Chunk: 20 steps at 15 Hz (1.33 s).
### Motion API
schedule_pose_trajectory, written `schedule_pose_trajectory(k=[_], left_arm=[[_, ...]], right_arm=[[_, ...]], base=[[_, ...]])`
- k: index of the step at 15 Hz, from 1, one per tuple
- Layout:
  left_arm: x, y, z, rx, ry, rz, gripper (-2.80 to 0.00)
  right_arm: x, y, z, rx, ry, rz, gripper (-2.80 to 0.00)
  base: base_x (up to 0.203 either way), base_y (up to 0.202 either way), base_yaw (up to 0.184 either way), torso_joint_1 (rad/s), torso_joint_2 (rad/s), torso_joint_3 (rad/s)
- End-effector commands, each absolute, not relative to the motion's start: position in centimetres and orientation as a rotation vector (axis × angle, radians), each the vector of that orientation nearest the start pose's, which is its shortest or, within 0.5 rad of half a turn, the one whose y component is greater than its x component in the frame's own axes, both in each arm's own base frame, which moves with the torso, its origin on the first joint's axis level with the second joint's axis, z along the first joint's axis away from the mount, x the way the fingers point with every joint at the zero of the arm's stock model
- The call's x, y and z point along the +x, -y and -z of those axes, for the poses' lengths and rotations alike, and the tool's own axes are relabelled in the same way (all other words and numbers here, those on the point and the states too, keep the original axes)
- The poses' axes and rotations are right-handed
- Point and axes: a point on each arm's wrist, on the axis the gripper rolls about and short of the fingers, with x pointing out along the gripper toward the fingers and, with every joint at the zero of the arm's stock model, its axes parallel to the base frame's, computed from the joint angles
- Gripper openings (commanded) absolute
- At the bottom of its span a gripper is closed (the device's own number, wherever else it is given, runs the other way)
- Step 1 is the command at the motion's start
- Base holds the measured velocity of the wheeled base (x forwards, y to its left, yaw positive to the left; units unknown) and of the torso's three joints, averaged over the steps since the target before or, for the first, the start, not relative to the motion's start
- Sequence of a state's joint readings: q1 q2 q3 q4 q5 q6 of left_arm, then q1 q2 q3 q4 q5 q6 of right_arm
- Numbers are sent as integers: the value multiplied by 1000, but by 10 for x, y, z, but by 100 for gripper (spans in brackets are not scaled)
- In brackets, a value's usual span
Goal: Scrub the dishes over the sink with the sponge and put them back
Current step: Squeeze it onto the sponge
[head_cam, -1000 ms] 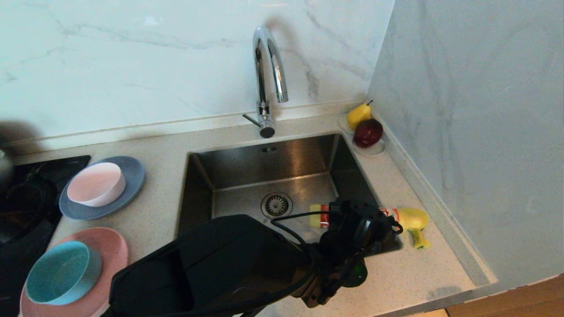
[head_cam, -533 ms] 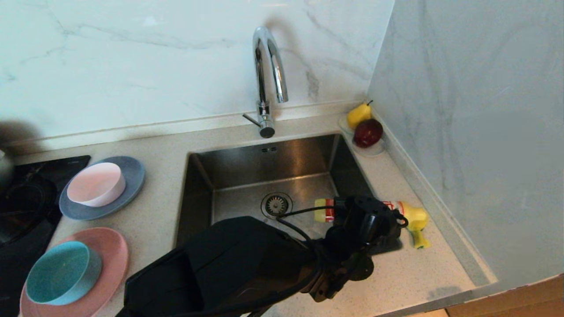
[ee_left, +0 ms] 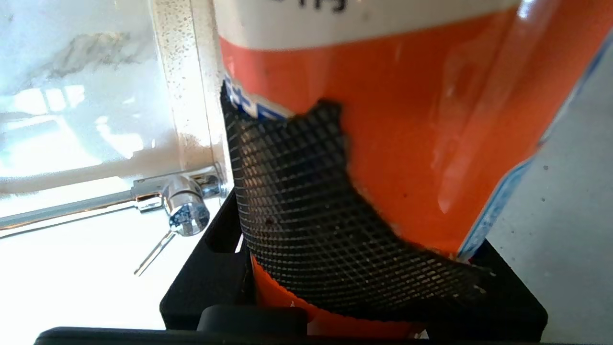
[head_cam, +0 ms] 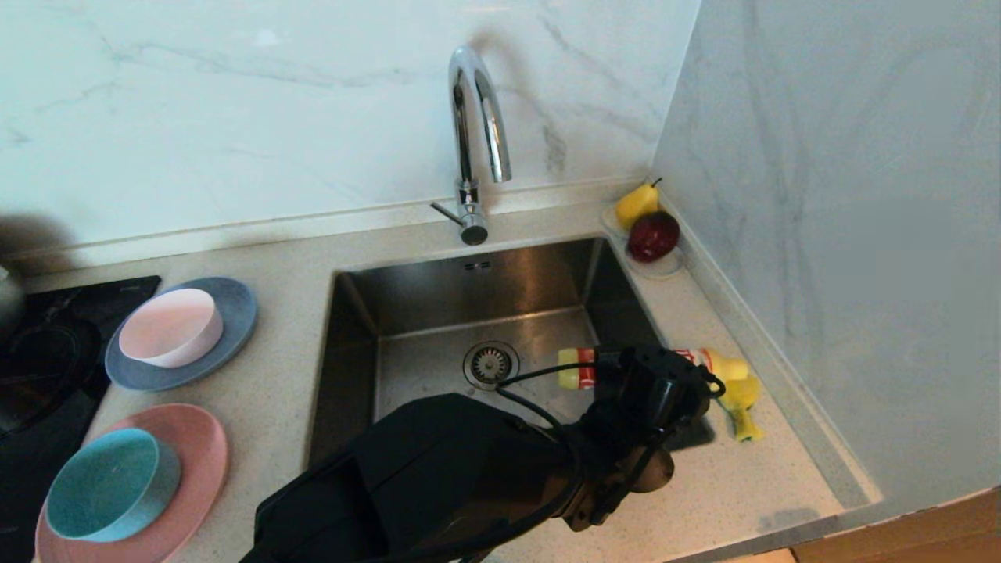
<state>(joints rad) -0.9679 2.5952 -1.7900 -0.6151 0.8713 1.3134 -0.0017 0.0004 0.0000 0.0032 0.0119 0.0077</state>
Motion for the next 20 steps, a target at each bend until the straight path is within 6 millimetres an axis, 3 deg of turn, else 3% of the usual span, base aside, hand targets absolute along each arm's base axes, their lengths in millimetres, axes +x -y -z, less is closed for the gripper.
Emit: schedule_pose_trajectory(k=[1,6,14,20], left_arm=[[312,423,-59,1476,-42,156,-280],[313,424,-53,1487,-45,157,-280],[312,422,-70,1434,-10,129,-280],[310,422,-68,1447,-11,134,-280]], right_arm=[[-23,0,-75,8,-2,-11,-280],[-23,0,-75,8,-3,-11,-280],[-23,0,-75,8,-3,-11,-280],[-23,0,-75,8,-3,-11,-280]], base=[[0,0,0,0,0,0],[0,0,0,0,0,0],[0,0,0,0,0,0],[0,0,0,0,0,0]])
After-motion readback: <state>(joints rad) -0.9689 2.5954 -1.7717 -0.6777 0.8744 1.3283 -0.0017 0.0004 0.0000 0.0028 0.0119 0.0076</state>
